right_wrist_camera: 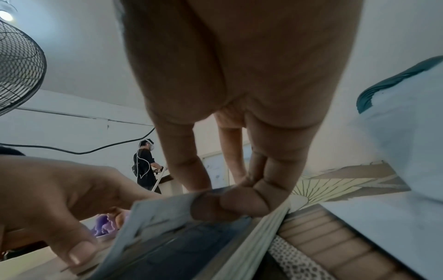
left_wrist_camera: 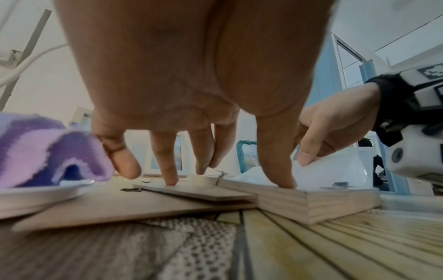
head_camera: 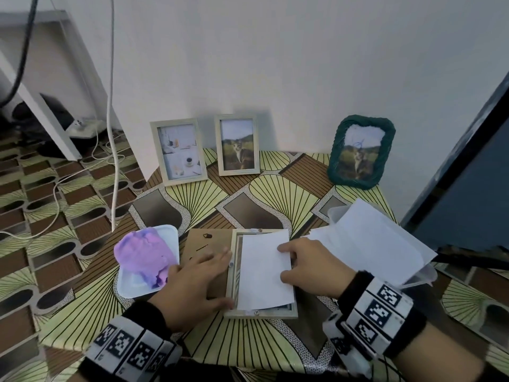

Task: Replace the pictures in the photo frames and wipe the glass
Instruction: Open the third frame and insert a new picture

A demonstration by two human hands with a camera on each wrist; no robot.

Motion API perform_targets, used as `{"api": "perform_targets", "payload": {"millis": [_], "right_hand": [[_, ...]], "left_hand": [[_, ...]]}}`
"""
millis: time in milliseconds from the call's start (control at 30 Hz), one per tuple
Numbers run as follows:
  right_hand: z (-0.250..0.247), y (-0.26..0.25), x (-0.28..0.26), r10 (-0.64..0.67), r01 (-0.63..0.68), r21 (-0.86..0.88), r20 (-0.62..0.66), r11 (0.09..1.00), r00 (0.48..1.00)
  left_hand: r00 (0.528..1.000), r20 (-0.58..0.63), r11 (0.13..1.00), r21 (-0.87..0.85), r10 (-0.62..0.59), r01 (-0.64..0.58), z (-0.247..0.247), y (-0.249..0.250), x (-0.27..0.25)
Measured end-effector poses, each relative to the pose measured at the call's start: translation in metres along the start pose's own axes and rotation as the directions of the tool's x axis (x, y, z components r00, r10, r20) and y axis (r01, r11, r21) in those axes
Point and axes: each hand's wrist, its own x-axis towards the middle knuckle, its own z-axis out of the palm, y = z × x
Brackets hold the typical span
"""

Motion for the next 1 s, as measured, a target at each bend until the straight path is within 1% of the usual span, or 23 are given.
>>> {"api": "perform_targets", "payload": {"millis": [100,200,267,367,467,567,633,733,800,900,933,1000], "right_hand": [[0.003,-0.004,0.004,-0.005,0.008,-0.06,0.043,0.998,0.999],[0.005,-0.01,0.008,-0.059,0.08,-0.208,0.106,0.975,0.993],[0.006,-0.014,0.01,-0.089,0.131,-0.341,0.136,0.931,0.987],[0.01,-0.019,0.009,-0.09,0.157,-0.522,0.152,0.839,0.984],[0.013,-0.021,0.008,-0.106,0.165,-0.627,0.131,0.761,0.986],[0.012,-0.02,0.008,-0.175,0.197,-0.674,0.101,0.712,0.979],[0.013,-0.018,0.007,-0.22,0.24,-0.685,0.118,0.688,0.968],[0.014,-0.012,0.005,-0.248,0.27,-0.662,0.13,0.699,0.96],[0.014,-0.004,0.004,-0.26,0.28,-0.641,0.128,0.715,0.957],[0.019,0.007,0.001,-0.235,0.292,-0.654,0.175,0.698,0.956],[0.022,0.009,-0.001,-0.234,0.294,-0.666,0.181,0.686,0.955],[0.027,0.012,-0.002,-0.246,0.296,-0.677,0.172,0.674,0.954]], "left_hand": [[1.0,-0.009,1.0,-0.003,-0.001,0.001,0.001,-0.001,0.001],[1.0,-0.024,1.0,-0.003,0.001,-0.001,0.002,-0.002,0.001],[0.999,-0.034,1.0,-0.006,0.004,-0.005,0.003,-0.003,0.001],[0.999,-0.047,1.0,-0.013,0.005,-0.006,0.005,-0.005,0.002],[0.999,-0.054,1.0,-0.009,0.005,-0.006,0.006,-0.006,0.003],[0.997,-0.072,1.0,-0.017,0.01,-0.011,0.008,-0.008,0.002],[0.996,-0.085,0.998,-0.053,0.021,-0.026,0.008,-0.011,0.001],[0.992,-0.108,0.99,-0.116,0.064,-0.077,0.006,-0.019,-0.002],[0.991,-0.094,0.991,-0.087,0.096,-0.104,0.006,-0.026,-0.005],[0.987,-0.021,0.986,0.054,0.16,-0.159,0.007,-0.035,-0.011],[0.984,-0.018,0.982,0.062,0.179,-0.177,0.007,-0.036,-0.013],[0.981,-0.071,0.984,0.002,0.178,-0.179,0.005,-0.035,-0.015]]}}
